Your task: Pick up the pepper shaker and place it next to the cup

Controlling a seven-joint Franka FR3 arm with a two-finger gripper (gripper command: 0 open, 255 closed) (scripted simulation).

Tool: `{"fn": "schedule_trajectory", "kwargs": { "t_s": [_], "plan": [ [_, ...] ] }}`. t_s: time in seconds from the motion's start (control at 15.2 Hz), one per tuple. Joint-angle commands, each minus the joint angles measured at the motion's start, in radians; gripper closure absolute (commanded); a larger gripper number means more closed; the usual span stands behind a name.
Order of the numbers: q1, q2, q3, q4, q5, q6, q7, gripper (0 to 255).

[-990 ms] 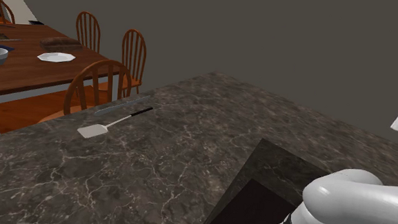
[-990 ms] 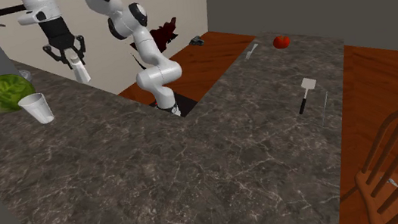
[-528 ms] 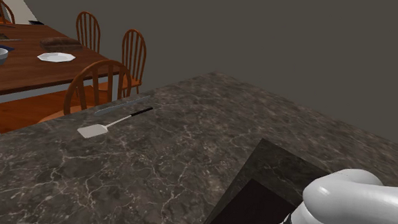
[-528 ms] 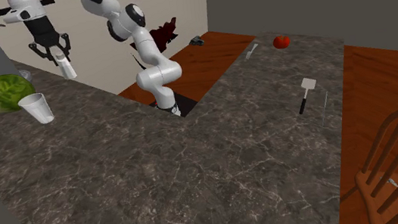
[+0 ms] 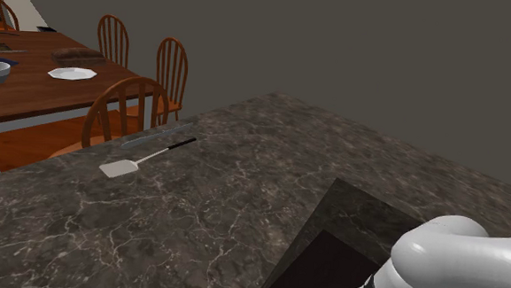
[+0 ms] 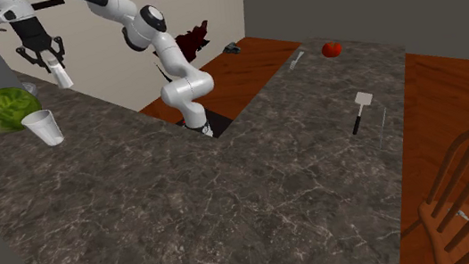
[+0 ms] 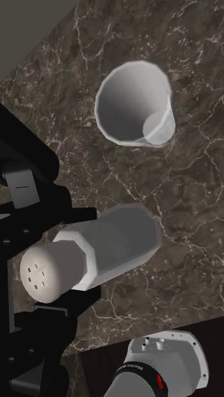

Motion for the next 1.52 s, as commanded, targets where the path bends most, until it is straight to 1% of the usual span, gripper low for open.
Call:
{"fn": "schedule_trajectory", "kwargs": {
  "t_s": [0.0, 0.66, 1.45],
  "plan": [
    [0.003, -0.011, -0.027, 0.015, -0.029, 0.002, -0.039, 255],
    [-0.064, -0.111, -0.027, -0.181, -0.061, 0.097, 0.003, 255],
    [-0.121, -0.209, -0.063, -0.371, -0.115, 0.200, 0.037, 255]
  ]
}}
